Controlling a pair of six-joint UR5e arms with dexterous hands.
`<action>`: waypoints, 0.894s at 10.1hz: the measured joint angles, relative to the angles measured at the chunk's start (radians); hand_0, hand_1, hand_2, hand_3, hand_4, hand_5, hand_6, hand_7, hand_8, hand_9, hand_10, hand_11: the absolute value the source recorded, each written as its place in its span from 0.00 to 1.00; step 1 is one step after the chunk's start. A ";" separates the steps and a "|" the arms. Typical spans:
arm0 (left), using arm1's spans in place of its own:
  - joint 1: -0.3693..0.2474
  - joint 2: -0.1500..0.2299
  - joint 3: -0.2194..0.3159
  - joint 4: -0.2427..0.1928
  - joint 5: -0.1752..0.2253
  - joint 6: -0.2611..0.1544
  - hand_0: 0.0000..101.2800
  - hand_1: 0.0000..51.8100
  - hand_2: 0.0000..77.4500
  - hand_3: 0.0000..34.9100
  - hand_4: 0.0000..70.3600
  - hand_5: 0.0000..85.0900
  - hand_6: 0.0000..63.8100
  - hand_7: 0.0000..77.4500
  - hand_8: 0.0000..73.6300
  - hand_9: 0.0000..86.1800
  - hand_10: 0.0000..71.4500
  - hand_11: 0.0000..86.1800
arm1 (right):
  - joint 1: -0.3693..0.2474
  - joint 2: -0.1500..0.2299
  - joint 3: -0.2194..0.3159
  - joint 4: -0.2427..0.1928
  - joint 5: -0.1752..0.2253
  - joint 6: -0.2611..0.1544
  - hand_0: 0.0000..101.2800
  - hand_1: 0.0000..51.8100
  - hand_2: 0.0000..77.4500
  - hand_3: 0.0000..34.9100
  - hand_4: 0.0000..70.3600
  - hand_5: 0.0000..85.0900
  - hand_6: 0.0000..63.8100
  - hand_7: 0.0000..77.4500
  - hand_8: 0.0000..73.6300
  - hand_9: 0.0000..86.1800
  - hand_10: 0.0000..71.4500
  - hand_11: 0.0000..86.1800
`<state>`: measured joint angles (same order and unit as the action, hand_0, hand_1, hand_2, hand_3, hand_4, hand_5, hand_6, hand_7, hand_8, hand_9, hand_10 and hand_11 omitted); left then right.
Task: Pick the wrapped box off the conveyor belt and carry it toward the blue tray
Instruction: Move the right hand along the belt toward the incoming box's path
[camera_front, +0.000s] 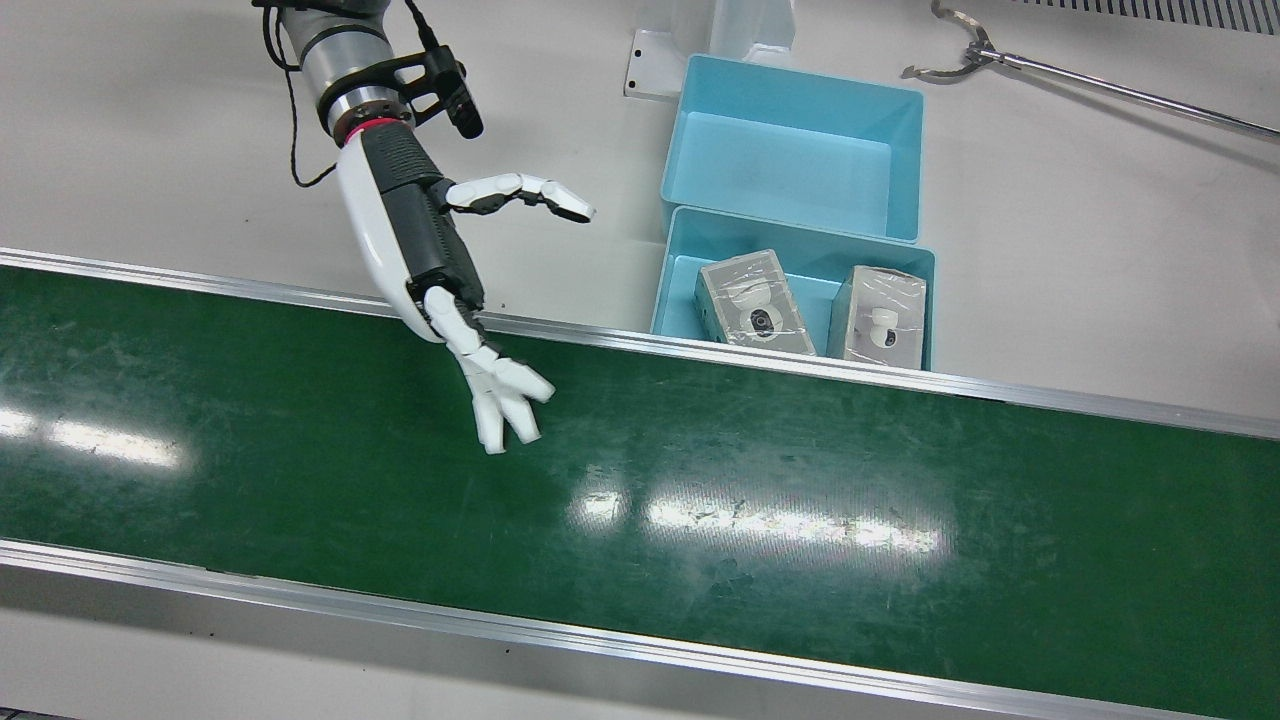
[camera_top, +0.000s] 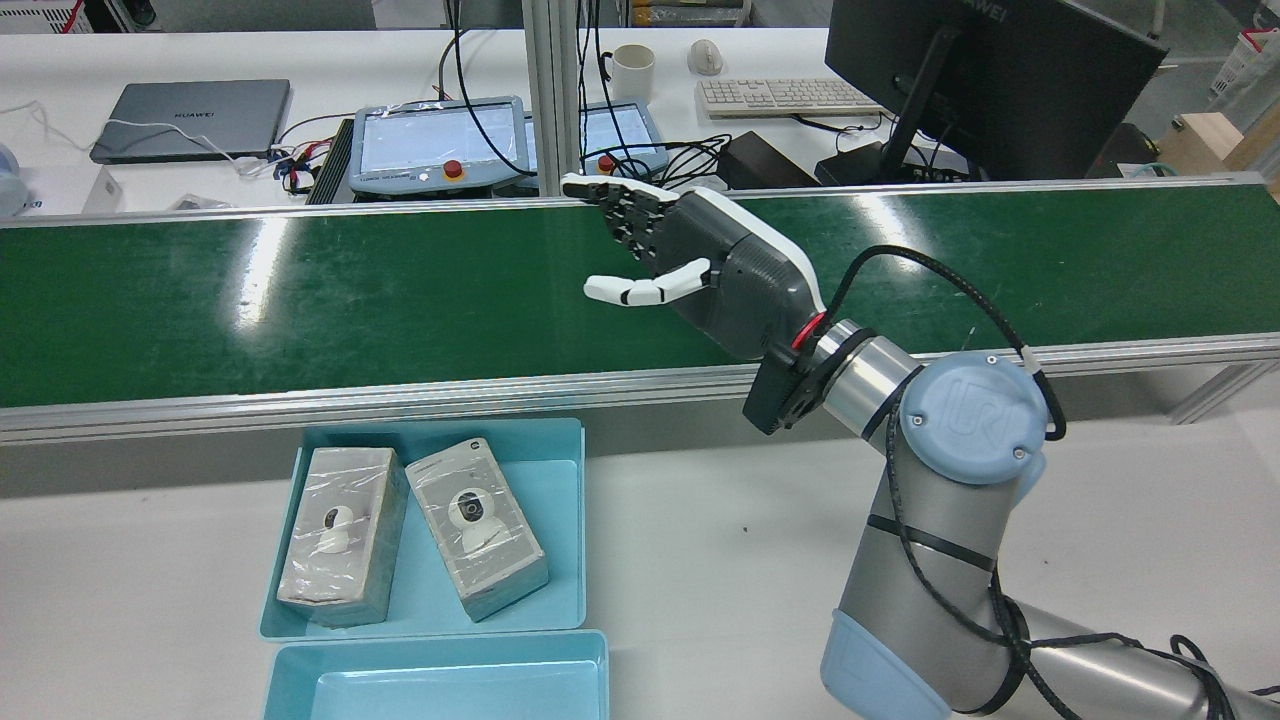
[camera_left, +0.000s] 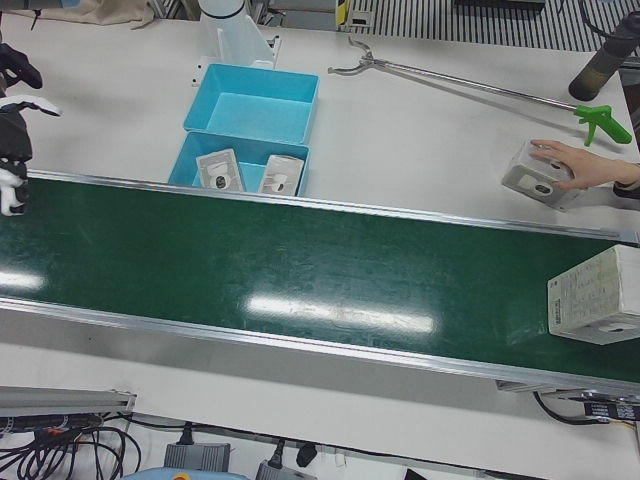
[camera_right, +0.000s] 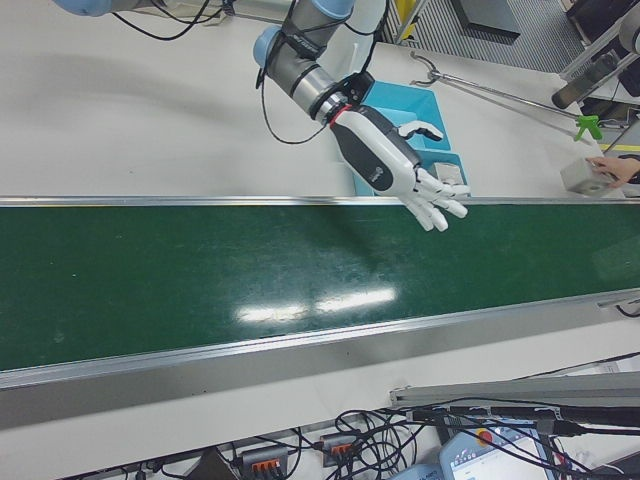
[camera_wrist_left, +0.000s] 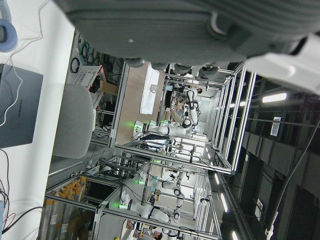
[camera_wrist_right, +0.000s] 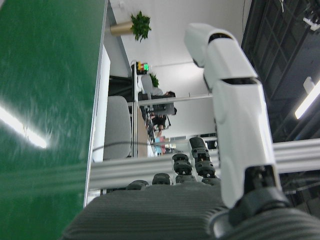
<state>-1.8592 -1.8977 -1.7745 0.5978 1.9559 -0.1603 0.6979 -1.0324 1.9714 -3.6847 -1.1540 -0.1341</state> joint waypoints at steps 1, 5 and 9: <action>0.000 0.000 0.000 0.000 0.000 0.000 0.00 0.00 0.01 0.00 0.00 0.01 0.01 0.01 0.01 0.00 0.01 0.01 | 0.023 -0.028 0.005 -0.020 0.019 -0.001 0.52 0.44 0.33 0.00 0.11 0.19 0.00 0.01 0.01 0.01 0.00 0.01; 0.000 0.000 0.000 0.000 0.000 0.000 0.00 0.00 0.01 0.00 0.00 0.01 0.01 0.01 0.01 0.00 0.00 0.01 | 0.065 -0.146 0.015 -0.013 0.141 0.014 0.50 0.41 0.24 0.00 0.02 0.15 0.00 0.00 0.01 0.01 0.00 0.01; 0.000 0.000 0.000 0.000 0.000 0.000 0.00 0.00 0.01 0.00 0.00 0.01 0.01 0.01 0.01 0.00 0.01 0.01 | 0.082 -0.146 -0.131 0.166 0.063 0.065 0.50 0.48 0.39 0.00 0.20 0.29 0.12 0.10 0.04 0.04 0.00 0.01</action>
<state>-1.8592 -1.8977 -1.7744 0.5978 1.9559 -0.1603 0.7798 -1.1781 1.8400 -3.5191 -1.0910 -0.0687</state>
